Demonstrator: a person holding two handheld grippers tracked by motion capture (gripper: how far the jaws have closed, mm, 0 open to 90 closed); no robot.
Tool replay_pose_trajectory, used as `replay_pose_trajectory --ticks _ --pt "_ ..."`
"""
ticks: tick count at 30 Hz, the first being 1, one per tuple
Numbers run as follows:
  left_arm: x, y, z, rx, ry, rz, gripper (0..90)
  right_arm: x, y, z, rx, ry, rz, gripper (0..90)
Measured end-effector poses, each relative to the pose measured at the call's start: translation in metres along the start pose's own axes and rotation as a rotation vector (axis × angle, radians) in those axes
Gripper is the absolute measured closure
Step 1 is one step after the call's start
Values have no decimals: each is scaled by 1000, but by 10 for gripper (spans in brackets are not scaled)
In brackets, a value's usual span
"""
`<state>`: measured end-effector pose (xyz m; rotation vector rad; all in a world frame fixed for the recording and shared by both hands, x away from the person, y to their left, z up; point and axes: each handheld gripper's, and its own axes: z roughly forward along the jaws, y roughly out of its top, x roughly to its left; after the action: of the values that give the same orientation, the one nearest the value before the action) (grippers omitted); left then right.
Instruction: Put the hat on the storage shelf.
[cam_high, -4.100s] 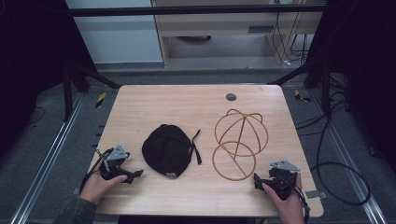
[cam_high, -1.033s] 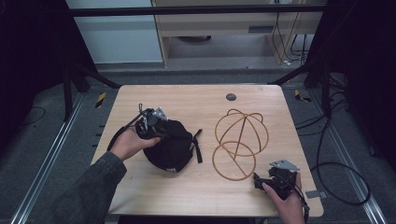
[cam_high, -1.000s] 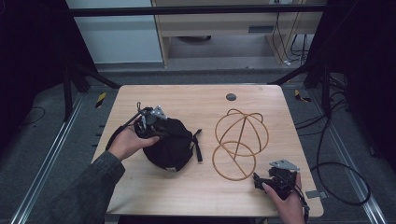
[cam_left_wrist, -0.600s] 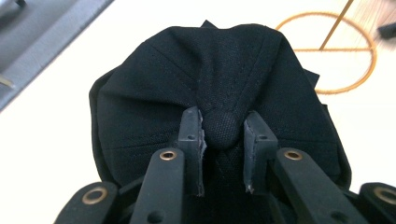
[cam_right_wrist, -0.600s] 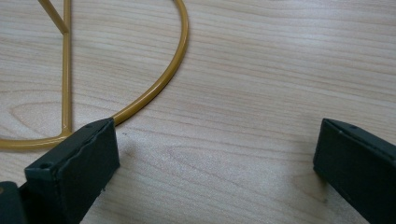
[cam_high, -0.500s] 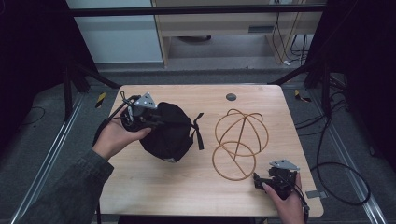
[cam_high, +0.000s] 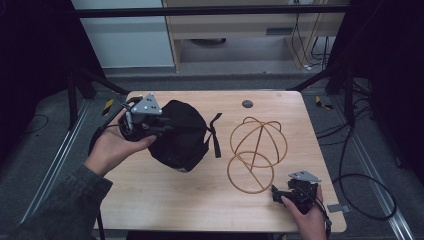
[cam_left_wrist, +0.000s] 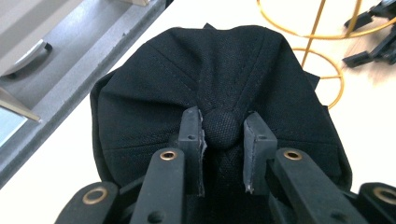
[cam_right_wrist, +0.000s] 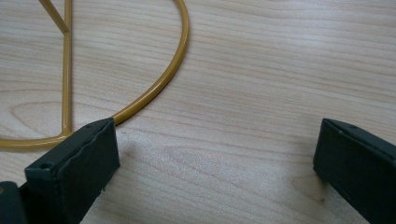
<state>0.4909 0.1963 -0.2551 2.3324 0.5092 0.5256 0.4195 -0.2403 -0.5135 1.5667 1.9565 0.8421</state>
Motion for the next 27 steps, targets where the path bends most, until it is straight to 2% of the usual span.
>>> replay_pose_trajectory --ticks 11,14,20,27 --pt "1 16 -30 -47 30 19 729 0 0 0 0 -1 0 4" --pt "0 17 -33 -58 31 13 729 0 0 0 -1 -2 2 4" --pt "-7 25 -47 -79 43 35 729 1 0 0 0 -5 4 4" --pt "-10 35 -56 -81 54 60 729 1 0 0 -1 -4 5 4"
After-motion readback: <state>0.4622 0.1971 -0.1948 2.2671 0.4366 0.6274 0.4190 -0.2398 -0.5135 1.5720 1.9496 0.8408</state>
